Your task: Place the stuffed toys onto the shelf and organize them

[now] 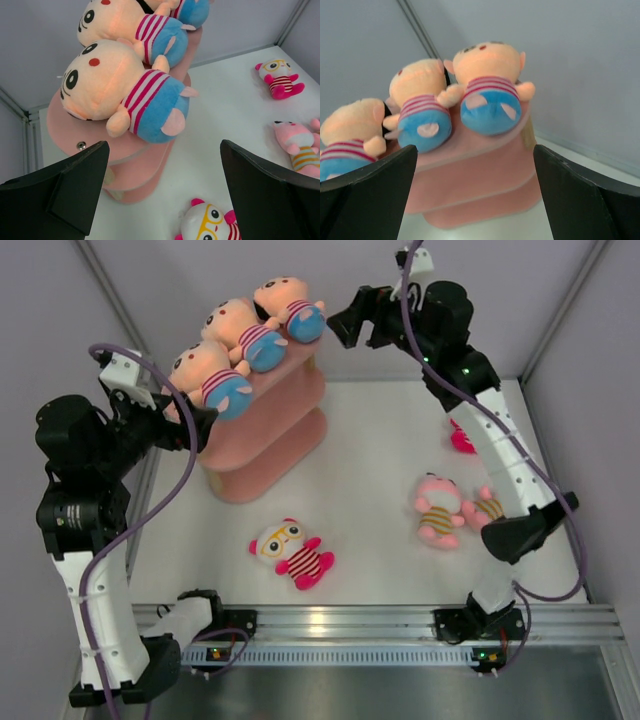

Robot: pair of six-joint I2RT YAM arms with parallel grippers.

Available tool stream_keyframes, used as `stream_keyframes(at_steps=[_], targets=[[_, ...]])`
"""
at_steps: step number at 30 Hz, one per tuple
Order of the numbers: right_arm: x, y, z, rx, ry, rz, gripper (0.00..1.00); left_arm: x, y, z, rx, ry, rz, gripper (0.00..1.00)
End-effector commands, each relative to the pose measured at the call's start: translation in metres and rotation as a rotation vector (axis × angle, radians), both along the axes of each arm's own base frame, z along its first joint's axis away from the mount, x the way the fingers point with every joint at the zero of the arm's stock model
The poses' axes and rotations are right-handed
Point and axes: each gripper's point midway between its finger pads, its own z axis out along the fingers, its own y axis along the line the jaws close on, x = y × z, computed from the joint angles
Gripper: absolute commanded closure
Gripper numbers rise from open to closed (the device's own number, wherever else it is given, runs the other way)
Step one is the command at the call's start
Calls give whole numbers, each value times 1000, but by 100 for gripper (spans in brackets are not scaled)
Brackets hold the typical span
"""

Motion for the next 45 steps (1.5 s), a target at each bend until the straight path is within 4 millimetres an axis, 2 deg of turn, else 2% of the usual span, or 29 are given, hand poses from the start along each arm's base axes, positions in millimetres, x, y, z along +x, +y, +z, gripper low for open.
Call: stream_keyframes(at_steps=[1,2,3,4,5,6,7,8,9,10,11,12,13,14,15,16,17,18,22,25,29,34,38,39,40,42,43,44,45], targets=[[-60,-51,47,-3,-95,-90,1,-11,12,2,74,-49,59,2],[-60,-53,13,-46,-29,-99,1,-17,15,-3,88,-38,74,1],[-69,-59,5,-54,-9,-106,1,-18,22,-10,124,-27,104,2],[-94,-73,14,-36,-29,-103,1,-26,27,-11,146,-37,127,1],[-97,-73,-30,-83,50,-93,1,-27,31,-22,165,-12,144,1],[-109,-74,-41,-80,67,-70,1,-30,42,-34,207,20,194,1],[-132,-84,-38,-61,46,-54,2,-40,48,-38,228,17,222,1],[-138,-81,-85,-98,128,-37,2,-40,53,-60,252,68,239,1],[-150,-78,-99,-103,149,-9,3,-45,60,-72,289,90,263,1],[-167,-82,-103,-95,145,11,4,-56,70,-81,314,95,315,1],[-174,-79,-140,-133,212,29,5,-60,75,-91,336,112,339,1],[-187,-72,-155,-144,241,64,7,-62,81,-119,370,176,349,1],[-199,-71,-162,-144,243,87,7,-74,89,-126,389,171,392,1],[-209,-65,-195,-179,296,111,8,-78,96,-137,408,193,427,1],[-227,-51,-208,-199,307,169,8,-80,100,-167,430,263,430,1],[-238,-45,-218,-209,312,205,8,-89,104,-176,438,267,457,1],[-250,-36,-242,-219,348,243,8,-92,107,-192,446,301,464,1],[-270,-23,-251,-221,360,307,8,-94,108,-217,454,360,458,1],[-300,2,-295,-207,427,381,9,-107,115,-254,453,426,499,2],[-311,13,-328,-194,493,394,8,-112,117,-265,436,453,522,2],[-309,21,-347,-125,599,343,8,-119,117,-274,418,474,535,1],[-302,27,-375,-90,752,240,10,-128,114,-270,403,467,541,1],[-308,40,-389,-99,814,237,11,-130,114,-263,396,452,551,1],[-309,42,-402,-127,841,231,12,-129,114,-262,393,451,550,1],[-310,47,-403,-129,852,237,12,-129,112,-263,390,450,538,1],[-316,53,-419,-157,886,251,13,-127,109,-266,382,454,525,1],[-316,60,-418,-139,884,270,15,-122,106,-264,380,437,497,1],[-317,62,-428,-152,898,267,20,-119,107,-263,379,435,504,1],[-316,65,-428,-144,897,270,25,-116,109,-260,375,422,517,1]])
